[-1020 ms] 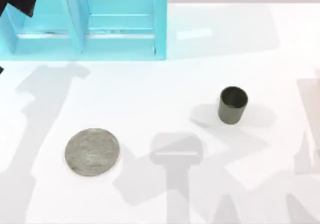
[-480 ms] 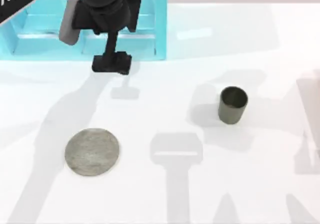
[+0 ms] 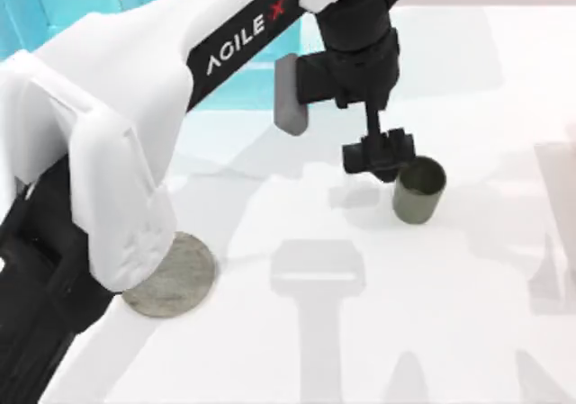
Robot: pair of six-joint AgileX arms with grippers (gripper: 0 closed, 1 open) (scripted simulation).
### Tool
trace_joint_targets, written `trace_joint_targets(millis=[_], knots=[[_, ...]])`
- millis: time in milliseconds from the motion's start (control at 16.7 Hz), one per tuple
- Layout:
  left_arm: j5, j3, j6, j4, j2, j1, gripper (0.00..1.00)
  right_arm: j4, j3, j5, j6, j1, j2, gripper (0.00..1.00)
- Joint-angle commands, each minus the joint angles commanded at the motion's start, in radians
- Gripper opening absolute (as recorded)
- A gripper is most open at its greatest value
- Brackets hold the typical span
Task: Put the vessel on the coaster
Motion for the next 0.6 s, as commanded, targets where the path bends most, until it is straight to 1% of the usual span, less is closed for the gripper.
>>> trace_joint_targets(millis=[240, 600], knots=[[0.024, 0.093, -0.059, -0.032, 0.049, -0.051, 1.00, 0.000, 0.000, 0.000, 0.000, 0.000, 0.000, 1.00], [0.023, 0.088, -0.057, -0.028, 0.046, -0.048, 1.00, 0.000, 0.000, 0.000, 0.000, 0.000, 0.000, 1.00]])
